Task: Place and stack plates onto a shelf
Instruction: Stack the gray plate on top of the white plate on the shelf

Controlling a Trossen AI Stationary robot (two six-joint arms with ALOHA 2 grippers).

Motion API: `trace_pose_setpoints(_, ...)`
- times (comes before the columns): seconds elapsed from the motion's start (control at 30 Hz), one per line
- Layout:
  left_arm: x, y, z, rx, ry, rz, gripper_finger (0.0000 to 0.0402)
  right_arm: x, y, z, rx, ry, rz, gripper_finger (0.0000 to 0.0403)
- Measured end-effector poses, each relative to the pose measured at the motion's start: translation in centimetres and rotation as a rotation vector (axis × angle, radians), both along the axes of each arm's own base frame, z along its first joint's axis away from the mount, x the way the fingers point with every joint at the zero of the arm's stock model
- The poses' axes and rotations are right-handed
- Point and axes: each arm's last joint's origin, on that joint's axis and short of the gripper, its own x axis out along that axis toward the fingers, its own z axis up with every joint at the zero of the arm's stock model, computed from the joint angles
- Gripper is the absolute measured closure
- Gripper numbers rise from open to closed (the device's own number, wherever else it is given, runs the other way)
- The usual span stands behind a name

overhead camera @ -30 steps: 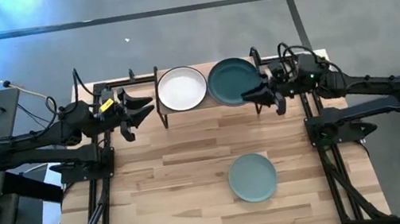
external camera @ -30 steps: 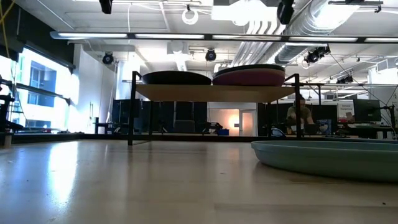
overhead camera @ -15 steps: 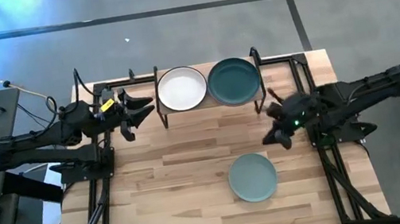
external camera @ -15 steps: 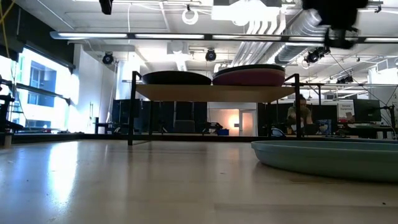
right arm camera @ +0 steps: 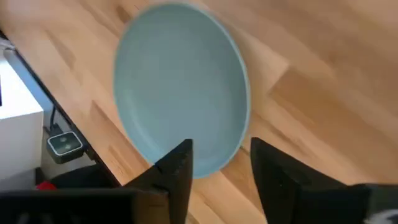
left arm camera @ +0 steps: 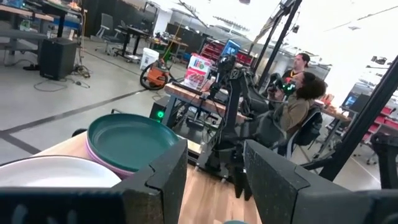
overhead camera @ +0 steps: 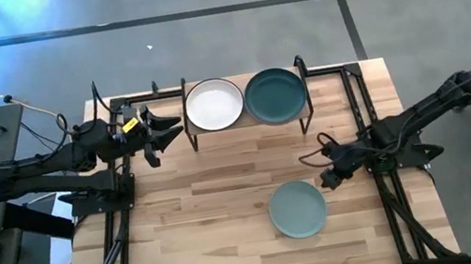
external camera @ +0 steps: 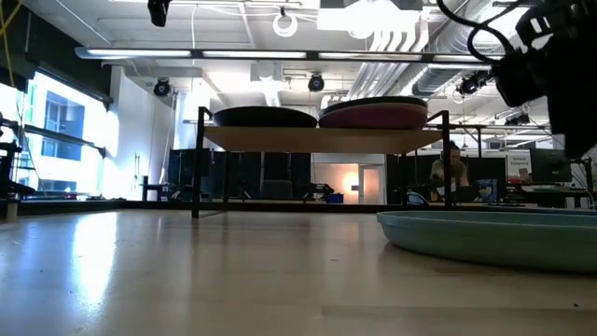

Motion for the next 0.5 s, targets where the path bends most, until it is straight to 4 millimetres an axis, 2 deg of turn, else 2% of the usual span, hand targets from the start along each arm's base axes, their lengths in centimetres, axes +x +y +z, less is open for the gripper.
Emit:
trace_pose_setpoints(0.13, 0.0, 0.0, 0.0, 0.000, -0.002, 0.000, 0.0255, 0.6, 0.6, -1.2, 0.029, 0.080, -0.030, 0.0242)
trace_pose_setpoints(0.5, 0.0, 0.0, 0.0, 0.000, -0.002, 0.001, 0.0255, 3.8, 2.0, -4.5, -0.047, 0.237, -0.037, 0.0254)
